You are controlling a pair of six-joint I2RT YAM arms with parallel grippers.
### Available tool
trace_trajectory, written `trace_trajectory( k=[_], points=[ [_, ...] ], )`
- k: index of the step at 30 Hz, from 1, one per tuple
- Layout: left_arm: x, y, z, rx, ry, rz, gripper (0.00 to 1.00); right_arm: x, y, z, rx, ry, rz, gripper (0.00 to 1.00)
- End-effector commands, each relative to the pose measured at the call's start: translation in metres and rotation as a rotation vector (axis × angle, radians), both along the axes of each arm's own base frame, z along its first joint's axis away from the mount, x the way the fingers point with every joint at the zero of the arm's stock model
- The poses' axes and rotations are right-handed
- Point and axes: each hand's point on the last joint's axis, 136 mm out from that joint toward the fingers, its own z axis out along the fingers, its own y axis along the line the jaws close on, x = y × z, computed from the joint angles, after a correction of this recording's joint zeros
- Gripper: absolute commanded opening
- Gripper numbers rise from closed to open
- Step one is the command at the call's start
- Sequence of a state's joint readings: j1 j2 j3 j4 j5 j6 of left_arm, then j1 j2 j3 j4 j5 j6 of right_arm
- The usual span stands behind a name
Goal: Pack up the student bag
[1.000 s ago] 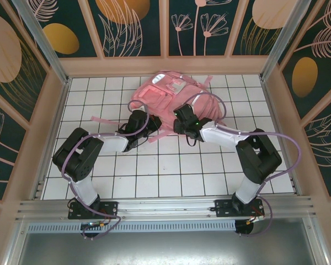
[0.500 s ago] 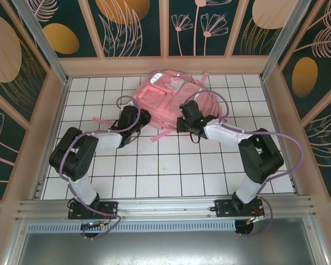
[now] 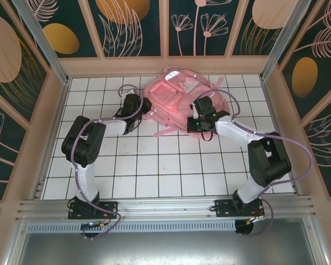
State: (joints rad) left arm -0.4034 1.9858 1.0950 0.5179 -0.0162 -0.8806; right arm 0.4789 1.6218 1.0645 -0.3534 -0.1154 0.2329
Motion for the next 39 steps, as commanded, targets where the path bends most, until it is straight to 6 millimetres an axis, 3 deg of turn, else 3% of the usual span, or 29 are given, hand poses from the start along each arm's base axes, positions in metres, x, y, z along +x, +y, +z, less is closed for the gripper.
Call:
trace_trajectory(
  k=[1, 5, 9, 12, 15, 18, 22, 25, 30, 33, 39],
  points=[
    [0.025, 0.022, -0.005, 0.027, 0.007, 0.055, 0.39, -0.025, -0.004, -0.01, -0.011, 0.098, 0.038, 0.0],
    [0.021, 0.013, 0.001, -0.025, 0.037, -0.007, 0.65, -0.016, 0.041, 0.001, 0.114, 0.07, 0.113, 0.0],
    [-0.011, 0.004, 0.011, -0.127, 0.076, -0.07, 0.87, 0.002, 0.087, 0.021, 0.209, 0.032, 0.175, 0.0],
    [-0.046, 0.001, 0.014, -0.25, 0.102, -0.09, 0.97, 0.011, 0.116, 0.037, 0.276, 0.02, 0.225, 0.0],
    [-0.079, -0.009, 0.014, -0.359, 0.127, -0.099, 0.97, 0.015, 0.131, 0.048, 0.321, 0.028, 0.254, 0.0],
    [-0.095, -0.027, 0.02, -0.43, 0.123, -0.124, 0.95, 0.011, 0.138, 0.056, 0.371, 0.05, 0.266, 0.0],
    [-0.092, -0.049, 0.02, -0.488, 0.114, -0.144, 0.88, -0.003, 0.138, 0.06, 0.42, 0.101, 0.265, 0.0],
    [-0.08, -0.056, 0.016, -0.548, 0.097, -0.134, 0.76, -0.019, 0.133, 0.054, 0.444, 0.16, 0.25, 0.0],
    [-0.06, -0.063, 0.011, -0.595, 0.046, -0.122, 0.34, -0.043, 0.122, 0.046, 0.472, 0.244, 0.22, 0.0],
    [-0.054, -0.061, 0.012, -0.589, 0.025, -0.106, 0.0, -0.053, 0.107, 0.034, 0.42, 0.276, 0.19, 0.0],
    [-0.05, -0.047, 0.018, -0.525, 0.002, -0.084, 0.0, -0.06, 0.045, -0.006, 0.141, 0.308, 0.065, 0.0]
  ],
)
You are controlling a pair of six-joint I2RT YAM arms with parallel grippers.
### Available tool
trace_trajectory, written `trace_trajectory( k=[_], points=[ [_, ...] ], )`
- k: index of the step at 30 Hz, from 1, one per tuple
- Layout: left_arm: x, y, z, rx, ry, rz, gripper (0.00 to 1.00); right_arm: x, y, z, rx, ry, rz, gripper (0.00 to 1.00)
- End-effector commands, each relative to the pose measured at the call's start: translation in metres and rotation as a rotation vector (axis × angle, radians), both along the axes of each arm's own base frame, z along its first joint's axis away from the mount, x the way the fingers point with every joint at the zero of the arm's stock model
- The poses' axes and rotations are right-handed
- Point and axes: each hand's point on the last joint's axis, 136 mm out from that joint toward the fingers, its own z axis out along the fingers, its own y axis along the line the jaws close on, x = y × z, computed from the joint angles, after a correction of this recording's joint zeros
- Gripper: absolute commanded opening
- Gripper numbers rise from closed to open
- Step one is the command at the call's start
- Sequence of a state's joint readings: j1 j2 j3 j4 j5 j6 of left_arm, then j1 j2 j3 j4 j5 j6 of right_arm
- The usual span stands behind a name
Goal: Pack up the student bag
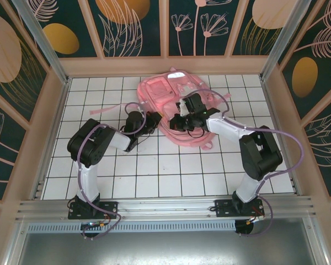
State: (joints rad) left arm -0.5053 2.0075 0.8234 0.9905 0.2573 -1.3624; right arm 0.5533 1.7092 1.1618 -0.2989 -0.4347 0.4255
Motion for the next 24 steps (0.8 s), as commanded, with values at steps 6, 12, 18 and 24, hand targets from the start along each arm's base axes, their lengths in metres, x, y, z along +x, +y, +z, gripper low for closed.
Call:
trace_trajectory(
  k=[6, 12, 18, 24],
  points=[
    [0.029, 0.024, 0.039, 0.001, -0.117, 0.099, 0.0, -0.024, -0.071, -0.029, -0.381, 0.043, -0.052, 0.0],
    [0.021, 0.018, 0.047, -0.031, -0.127, 0.072, 0.0, -0.001, -0.036, 0.006, -0.231, -0.033, -0.096, 0.01],
    [-0.001, -0.01, 0.055, -0.09, -0.128, 0.012, 0.0, 0.012, -0.006, 0.033, -0.077, -0.056, -0.205, 0.24],
    [-0.02, -0.028, 0.061, -0.158, -0.134, -0.015, 0.0, 0.008, -0.001, 0.031, -0.012, -0.01, -0.318, 0.26]
  ],
)
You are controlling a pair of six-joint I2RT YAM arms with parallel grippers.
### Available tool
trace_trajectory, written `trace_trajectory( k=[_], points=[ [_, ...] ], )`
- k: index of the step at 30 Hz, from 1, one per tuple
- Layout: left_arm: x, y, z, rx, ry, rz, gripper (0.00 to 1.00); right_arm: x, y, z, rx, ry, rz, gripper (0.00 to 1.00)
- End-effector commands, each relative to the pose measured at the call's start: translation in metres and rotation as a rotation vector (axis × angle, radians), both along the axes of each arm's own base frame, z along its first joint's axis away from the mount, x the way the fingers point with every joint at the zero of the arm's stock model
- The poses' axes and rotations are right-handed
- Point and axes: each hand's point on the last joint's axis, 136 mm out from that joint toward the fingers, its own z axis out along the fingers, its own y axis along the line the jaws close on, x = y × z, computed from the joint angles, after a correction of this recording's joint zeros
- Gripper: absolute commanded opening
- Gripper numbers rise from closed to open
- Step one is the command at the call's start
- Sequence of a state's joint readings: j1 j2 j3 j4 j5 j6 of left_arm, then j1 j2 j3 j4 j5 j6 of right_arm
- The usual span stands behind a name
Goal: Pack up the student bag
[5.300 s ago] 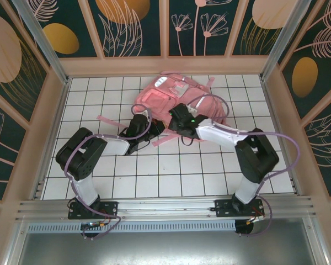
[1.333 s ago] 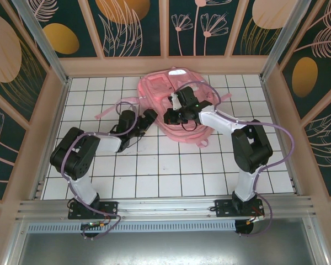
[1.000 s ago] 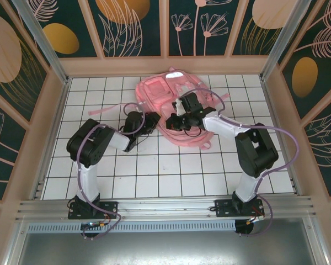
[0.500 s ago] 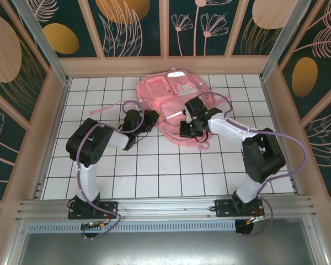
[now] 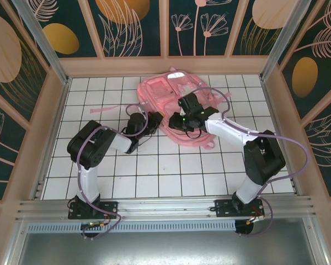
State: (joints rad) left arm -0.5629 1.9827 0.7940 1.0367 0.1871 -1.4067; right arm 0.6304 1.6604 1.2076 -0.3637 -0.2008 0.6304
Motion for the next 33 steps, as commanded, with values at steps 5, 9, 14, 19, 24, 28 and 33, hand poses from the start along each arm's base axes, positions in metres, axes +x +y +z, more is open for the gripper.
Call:
trace_trajectory(
  k=[5, 9, 14, 19, 24, 28, 33],
  points=[
    [-0.016, -0.026, 0.058, -0.156, -0.134, -0.066, 0.0, 0.007, -0.007, -0.004, 0.02, -0.014, -0.173, 0.36],
    [-0.019, -0.029, 0.063, -0.167, -0.145, -0.066, 0.0, 0.005, 0.002, -0.006, 0.013, -0.011, -0.169, 0.44],
    [-0.022, -0.032, 0.067, -0.189, -0.151, -0.073, 0.0, 0.006, 0.007, -0.016, -0.07, -0.013, -0.175, 0.46],
    [-0.028, -0.03, 0.068, -0.203, -0.148, -0.078, 0.0, 0.019, -0.035, -0.035, -0.36, -0.078, -0.256, 0.4],
    [-0.033, -0.028, 0.069, -0.206, -0.145, -0.075, 0.0, 0.022, -0.039, -0.039, -0.394, -0.084, -0.268, 0.3],
    [-0.034, -0.03, 0.072, -0.217, -0.149, -0.083, 0.0, 0.023, -0.034, -0.051, -0.394, -0.063, -0.253, 0.24],
    [-0.033, -0.028, 0.07, -0.209, -0.144, -0.071, 0.0, 0.021, -0.022, -0.052, -0.324, -0.043, -0.212, 0.08]
  ],
)
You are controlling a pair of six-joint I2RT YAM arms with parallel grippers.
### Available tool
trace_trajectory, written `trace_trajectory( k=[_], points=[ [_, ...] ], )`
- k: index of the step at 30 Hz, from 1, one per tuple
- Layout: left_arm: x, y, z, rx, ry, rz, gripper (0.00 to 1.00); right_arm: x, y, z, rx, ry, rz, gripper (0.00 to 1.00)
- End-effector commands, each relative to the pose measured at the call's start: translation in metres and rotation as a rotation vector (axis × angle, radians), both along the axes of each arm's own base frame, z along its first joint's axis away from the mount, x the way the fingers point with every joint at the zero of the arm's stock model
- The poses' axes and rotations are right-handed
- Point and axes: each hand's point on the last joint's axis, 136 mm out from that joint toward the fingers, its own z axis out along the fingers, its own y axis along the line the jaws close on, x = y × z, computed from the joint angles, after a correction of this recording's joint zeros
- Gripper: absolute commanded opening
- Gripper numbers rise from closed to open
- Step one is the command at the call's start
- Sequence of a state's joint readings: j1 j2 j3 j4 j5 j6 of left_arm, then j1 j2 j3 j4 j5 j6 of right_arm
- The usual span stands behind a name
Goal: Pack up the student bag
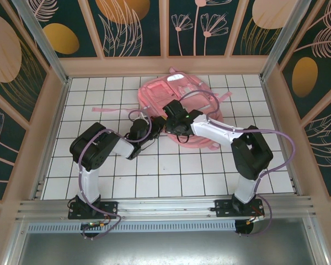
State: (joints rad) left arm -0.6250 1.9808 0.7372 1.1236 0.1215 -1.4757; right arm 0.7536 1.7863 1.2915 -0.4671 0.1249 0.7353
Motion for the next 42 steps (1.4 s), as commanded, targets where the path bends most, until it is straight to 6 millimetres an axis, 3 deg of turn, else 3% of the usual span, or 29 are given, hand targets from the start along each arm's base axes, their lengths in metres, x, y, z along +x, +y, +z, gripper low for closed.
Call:
trace_trajectory(
  k=[1, 6, 10, 18, 20, 24, 30, 34, 38, 42],
  points=[
    [-0.013, -0.017, 0.068, -0.151, -0.155, -0.079, 0.0, 0.019, -0.022, -0.012, -0.046, -0.023, -0.06, 0.04],
    [-0.002, -0.005, 0.054, -0.101, -0.143, -0.028, 0.0, 0.012, -0.029, 0.005, 0.096, 0.012, -0.05, 0.0],
    [0.018, 0.013, 0.045, -0.063, -0.145, 0.022, 0.0, -0.008, -0.036, 0.008, 0.232, 0.103, 0.015, 0.0],
    [0.034, 0.022, 0.053, -0.03, -0.176, 0.039, 0.0, -0.038, -0.075, -0.009, 0.068, 0.178, 0.058, 0.0],
    [0.034, 0.022, 0.056, -0.033, -0.183, 0.034, 0.0, -0.033, -0.084, -0.012, 0.094, 0.184, 0.042, 0.0],
    [0.032, 0.017, 0.064, -0.052, -0.193, 0.007, 0.0, -0.029, -0.074, -0.006, 0.197, 0.181, 0.05, 0.0],
    [0.033, 0.026, 0.066, -0.025, -0.206, 0.033, 0.0, -0.033, -0.091, -0.012, 0.141, 0.193, 0.034, 0.0],
    [0.04, 0.042, 0.064, -0.007, -0.203, 0.068, 0.0, -0.045, -0.09, -0.012, 0.351, 0.273, 0.028, 0.04],
    [0.038, 0.039, 0.071, -0.003, -0.218, 0.047, 0.0, -0.037, -0.11, -0.007, 0.266, 0.214, -0.037, 0.08],
    [0.036, 0.037, 0.079, -0.027, -0.229, 0.031, 0.0, -0.027, -0.11, 0.008, 0.274, 0.152, -0.057, 0.14]
  ],
)
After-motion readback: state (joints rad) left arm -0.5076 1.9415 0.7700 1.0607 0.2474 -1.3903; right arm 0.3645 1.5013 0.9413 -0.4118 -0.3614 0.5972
